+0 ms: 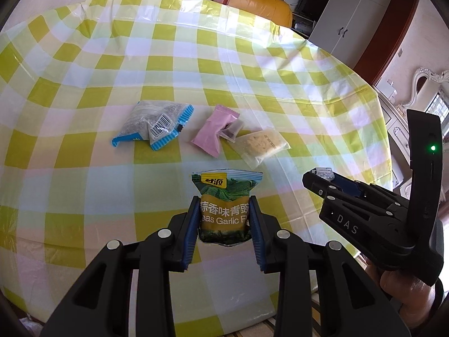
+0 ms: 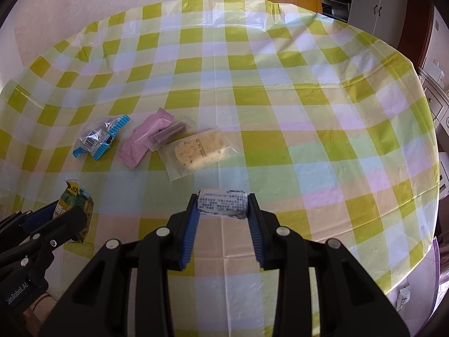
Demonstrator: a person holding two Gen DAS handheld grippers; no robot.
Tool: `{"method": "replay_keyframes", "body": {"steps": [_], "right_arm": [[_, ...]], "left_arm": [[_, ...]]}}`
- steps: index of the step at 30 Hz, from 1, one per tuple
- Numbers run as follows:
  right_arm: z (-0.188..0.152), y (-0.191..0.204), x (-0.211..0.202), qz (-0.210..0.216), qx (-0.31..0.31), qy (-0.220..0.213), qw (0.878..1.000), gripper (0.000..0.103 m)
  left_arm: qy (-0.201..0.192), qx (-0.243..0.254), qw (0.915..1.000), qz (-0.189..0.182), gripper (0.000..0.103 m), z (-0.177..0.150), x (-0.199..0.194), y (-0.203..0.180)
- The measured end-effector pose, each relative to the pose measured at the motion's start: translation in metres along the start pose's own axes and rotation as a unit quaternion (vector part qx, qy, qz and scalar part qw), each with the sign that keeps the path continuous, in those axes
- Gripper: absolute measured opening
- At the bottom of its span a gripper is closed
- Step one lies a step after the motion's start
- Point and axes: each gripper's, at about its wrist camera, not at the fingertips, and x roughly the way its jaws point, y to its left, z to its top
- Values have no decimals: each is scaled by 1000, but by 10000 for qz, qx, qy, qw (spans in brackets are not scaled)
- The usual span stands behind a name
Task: Organize snacks
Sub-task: 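Carry both held packets toward the white box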
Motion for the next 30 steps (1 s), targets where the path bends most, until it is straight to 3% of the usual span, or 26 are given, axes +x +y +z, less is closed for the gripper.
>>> {"method": "replay_keyframes", "body": {"steps": [18,30], "right_arm": [[-38,-73,-49,-330,341,20,9989,34],[-61,-132,-69,-562,731,9,9957,34]], "left_arm": [[128,556,9972,-493,32,-24,-16,-77],[407,1106,9896,-820,32,-39,-8,-139]]}}
